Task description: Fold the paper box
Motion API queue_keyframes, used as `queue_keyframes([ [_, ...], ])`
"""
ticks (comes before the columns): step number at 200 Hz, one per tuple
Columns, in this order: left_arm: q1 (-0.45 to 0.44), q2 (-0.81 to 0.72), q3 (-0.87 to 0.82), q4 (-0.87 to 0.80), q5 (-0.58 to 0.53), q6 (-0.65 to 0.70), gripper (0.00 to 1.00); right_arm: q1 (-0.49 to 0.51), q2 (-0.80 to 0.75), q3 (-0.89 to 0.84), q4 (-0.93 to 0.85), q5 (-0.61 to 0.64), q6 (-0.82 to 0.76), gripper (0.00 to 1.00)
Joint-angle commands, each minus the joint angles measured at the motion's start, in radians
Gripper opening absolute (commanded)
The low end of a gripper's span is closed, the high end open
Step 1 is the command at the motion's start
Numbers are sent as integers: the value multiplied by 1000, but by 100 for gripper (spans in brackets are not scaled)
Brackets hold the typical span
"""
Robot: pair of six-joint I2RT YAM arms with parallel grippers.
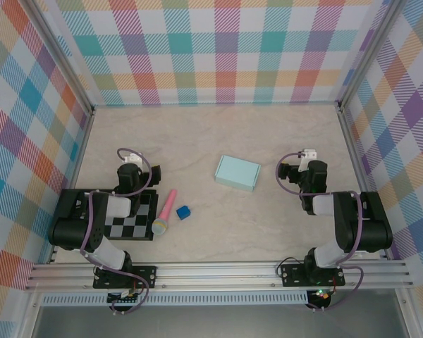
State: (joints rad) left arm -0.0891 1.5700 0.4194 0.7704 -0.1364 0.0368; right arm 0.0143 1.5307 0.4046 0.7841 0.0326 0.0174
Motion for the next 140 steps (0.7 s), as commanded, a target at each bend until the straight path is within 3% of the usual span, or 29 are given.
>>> queue_keyframes([
  [1, 11, -4, -4, 43, 1, -14, 100, -4, -4, 18, 5, -26, -4, 100],
  [140, 15, -5, 7, 24, 49, -2, 100, -14, -4, 20, 3, -48, 0, 100],
])
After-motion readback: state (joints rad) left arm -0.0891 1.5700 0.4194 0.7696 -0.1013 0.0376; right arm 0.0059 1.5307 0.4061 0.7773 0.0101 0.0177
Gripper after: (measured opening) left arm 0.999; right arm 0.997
